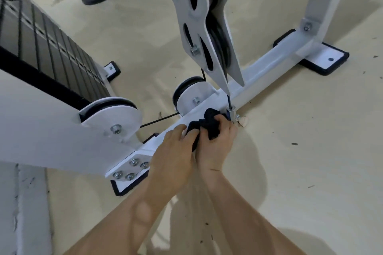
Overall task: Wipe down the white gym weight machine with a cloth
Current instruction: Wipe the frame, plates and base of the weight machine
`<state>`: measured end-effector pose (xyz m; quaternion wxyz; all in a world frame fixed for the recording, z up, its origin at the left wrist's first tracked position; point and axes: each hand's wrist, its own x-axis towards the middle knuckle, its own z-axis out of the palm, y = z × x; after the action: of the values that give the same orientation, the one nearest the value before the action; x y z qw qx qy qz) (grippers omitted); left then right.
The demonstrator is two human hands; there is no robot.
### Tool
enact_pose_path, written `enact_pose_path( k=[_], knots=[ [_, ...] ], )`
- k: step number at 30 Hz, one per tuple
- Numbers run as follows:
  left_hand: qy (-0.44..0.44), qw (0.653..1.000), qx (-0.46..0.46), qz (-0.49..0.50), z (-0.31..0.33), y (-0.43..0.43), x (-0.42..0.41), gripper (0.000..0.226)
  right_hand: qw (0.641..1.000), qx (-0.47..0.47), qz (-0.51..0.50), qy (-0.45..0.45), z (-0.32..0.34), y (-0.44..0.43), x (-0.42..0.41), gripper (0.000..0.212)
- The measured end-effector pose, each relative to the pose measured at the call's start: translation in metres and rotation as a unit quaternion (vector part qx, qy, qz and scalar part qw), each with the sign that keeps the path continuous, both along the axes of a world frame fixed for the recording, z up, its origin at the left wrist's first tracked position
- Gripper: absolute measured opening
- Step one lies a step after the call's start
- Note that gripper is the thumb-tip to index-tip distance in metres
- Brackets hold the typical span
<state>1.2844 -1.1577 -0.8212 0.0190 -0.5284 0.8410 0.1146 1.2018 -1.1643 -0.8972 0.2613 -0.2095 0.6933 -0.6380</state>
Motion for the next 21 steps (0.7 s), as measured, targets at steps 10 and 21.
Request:
enact_pose_path(
  k=[10,21],
  knots=[
    [-0.002,1.000,-0.020,-0.003,-0.009,-0.012,-0.007,0.055,0.928,-0.028,-0.056,-0.366,0.000,0.002,-0.018,0.012],
    [0.297,0.933,0.140,0.149,0.002,-0.033,-0.088,0.026,0.990,-0.045,0.075,-0.115,0.009,0.025,-0.084,0.021]
  ],
)
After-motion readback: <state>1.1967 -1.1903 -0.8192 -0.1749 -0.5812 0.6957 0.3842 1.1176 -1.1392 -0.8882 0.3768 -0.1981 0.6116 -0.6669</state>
